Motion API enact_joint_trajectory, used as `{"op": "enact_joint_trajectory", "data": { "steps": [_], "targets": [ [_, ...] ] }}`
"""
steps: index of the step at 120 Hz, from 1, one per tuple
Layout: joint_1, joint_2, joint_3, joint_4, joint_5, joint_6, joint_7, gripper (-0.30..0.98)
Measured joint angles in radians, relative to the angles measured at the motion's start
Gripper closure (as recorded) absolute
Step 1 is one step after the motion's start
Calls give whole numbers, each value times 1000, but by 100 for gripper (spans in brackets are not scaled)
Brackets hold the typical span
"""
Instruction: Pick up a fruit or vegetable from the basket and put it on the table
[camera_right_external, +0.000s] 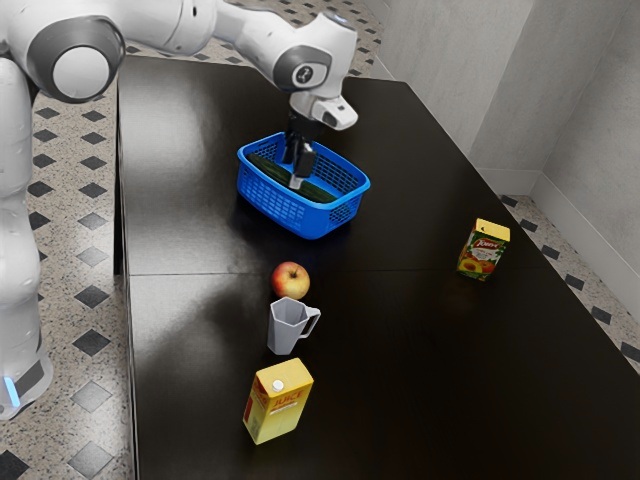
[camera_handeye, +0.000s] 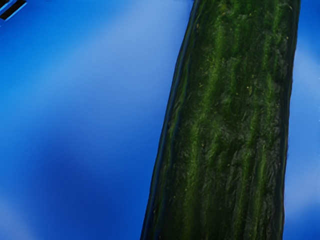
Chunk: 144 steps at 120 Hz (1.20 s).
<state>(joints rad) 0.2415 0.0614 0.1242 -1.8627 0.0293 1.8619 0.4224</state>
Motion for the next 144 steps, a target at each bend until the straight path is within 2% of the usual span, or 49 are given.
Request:
{"op": "enact_joint_trajectory", "data": {
  "steps": [144],
  "targets": [
    [-6,59,-3,3,-19,33,6,0]
  ]
}}
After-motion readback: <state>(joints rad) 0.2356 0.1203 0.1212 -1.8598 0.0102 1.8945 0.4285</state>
